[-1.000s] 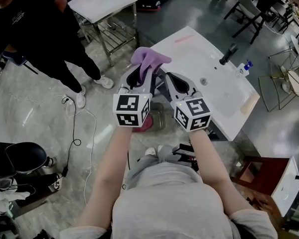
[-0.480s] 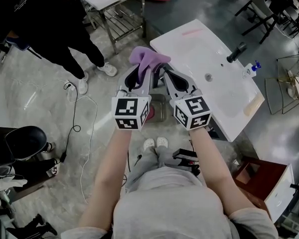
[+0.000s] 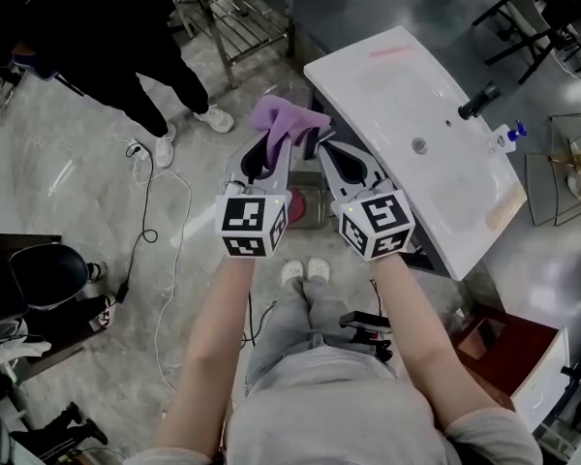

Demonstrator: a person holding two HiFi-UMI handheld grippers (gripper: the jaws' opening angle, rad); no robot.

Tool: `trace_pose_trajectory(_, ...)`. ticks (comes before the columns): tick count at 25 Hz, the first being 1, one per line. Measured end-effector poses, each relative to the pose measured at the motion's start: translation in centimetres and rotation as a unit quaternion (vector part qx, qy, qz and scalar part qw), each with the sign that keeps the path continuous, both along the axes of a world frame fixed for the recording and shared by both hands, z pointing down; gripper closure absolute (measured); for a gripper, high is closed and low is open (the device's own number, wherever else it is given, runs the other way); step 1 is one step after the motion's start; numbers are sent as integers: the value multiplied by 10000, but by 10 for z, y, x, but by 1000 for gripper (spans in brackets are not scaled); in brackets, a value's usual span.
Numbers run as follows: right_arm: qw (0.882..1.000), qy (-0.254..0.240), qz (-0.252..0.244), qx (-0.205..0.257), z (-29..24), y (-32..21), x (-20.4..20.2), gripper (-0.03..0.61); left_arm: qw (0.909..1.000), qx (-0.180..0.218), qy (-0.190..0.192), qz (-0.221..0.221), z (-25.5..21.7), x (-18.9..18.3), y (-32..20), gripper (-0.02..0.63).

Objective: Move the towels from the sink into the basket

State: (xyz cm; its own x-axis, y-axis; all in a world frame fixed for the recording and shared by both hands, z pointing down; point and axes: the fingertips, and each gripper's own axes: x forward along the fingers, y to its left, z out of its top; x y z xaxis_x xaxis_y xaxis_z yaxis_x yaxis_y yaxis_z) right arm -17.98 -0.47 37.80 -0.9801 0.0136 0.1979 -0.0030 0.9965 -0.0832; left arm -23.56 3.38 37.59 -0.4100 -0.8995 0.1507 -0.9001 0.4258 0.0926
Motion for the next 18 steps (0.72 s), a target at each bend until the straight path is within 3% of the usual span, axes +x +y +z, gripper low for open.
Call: trace_pose_trajectory(18, 9978, 556, -86, -358, 100, -2, 10, 560, 9948, -452, 866, -277, 122, 0, 10, 534)
